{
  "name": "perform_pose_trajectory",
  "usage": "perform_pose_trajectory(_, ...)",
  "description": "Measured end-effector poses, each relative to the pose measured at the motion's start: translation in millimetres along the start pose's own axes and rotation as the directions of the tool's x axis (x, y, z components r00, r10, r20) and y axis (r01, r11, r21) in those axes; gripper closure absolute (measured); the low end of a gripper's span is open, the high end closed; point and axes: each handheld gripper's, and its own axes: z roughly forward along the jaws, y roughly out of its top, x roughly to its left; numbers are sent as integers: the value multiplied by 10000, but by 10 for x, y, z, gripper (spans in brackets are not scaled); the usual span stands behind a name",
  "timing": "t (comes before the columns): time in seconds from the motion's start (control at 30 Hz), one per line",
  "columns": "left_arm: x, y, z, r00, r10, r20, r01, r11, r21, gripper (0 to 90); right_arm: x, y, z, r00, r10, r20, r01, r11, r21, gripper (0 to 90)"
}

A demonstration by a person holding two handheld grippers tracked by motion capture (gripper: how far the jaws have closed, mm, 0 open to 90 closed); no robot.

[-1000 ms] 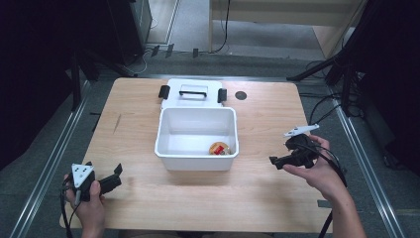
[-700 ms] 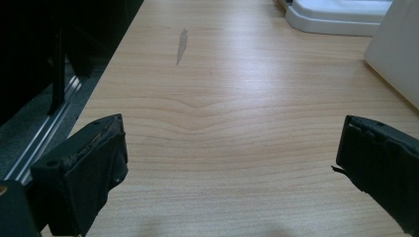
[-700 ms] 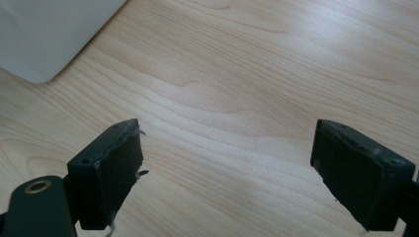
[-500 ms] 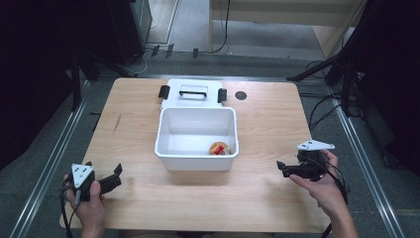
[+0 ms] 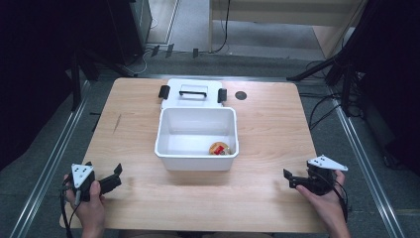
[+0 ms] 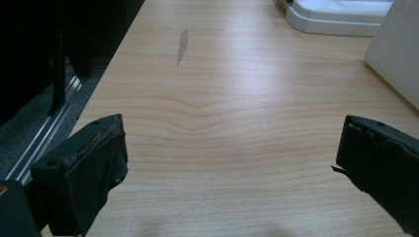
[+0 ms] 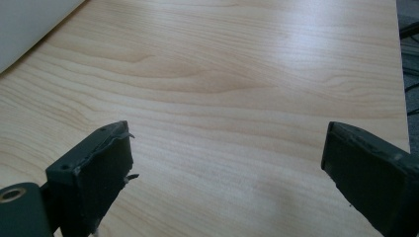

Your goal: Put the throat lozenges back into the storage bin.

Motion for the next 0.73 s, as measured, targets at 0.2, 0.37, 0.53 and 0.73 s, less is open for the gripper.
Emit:
perform_pose_trajectory(0.2, 0, 0, 0, 10000, 1, 2, -1, 10000, 3, 0, -20, -205, -65, 9998, 198, 1, -198, 9991, -382, 52)
perform_pose_trajectory(0.37, 2, 0, 1, 10000, -16, 14, 16, 10000, 0, 0, -60, -335, -110, 9987, 496, 104, -489, 9970, -599, 63)
perform_pose_trajectory(0.53, 4, 1, 2, 10000, -38, 18, 38, 10000, 5, 0, -93, -361, -124, 9966, 801, -192, -814, 9937, -774, 74)
perform_pose_trajectory(0.73, 9, 1, 3, 10000, -26, 23, 26, 10000, 40, 0, -102, -367, -133, 9965, 833, -77, -836, 9938, -728, 74)
